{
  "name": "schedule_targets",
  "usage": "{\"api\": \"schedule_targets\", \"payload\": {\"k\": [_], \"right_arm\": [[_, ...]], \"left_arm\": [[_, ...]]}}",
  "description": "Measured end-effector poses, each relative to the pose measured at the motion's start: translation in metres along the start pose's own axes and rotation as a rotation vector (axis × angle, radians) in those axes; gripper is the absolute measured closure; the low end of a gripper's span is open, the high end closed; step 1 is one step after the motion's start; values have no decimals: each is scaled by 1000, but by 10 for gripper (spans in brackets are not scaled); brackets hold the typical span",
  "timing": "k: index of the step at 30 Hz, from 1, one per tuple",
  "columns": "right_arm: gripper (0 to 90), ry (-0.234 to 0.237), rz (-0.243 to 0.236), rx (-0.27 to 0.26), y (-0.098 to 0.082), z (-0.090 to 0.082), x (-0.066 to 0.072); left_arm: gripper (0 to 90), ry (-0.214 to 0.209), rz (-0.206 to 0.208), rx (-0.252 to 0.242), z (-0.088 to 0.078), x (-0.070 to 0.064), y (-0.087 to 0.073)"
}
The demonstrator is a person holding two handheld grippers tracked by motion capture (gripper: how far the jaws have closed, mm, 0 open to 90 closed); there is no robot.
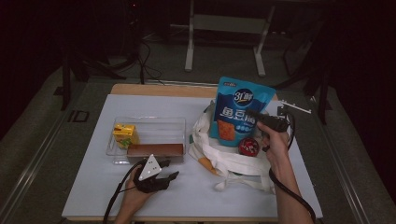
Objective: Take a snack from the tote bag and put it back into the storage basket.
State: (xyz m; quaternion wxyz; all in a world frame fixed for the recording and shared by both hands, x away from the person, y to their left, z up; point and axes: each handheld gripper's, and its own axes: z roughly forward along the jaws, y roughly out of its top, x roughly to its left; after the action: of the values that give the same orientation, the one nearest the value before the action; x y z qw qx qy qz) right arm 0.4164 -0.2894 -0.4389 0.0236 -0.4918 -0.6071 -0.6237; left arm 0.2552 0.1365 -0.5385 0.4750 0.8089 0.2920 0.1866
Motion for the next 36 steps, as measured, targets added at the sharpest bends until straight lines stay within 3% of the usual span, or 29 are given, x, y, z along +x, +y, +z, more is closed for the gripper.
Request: {"api": "schedule_targets", "payload": {"k": [19, 36], "right_arm": [[900, 54, -41, -50, 18, -9, 27], [900, 100, -56, -47, 24, -14, 43]], "left_arm": [[457, -11, 0, -3, 0, 1, 0], [455, -15, -3, -5, 0, 2, 0]]}}
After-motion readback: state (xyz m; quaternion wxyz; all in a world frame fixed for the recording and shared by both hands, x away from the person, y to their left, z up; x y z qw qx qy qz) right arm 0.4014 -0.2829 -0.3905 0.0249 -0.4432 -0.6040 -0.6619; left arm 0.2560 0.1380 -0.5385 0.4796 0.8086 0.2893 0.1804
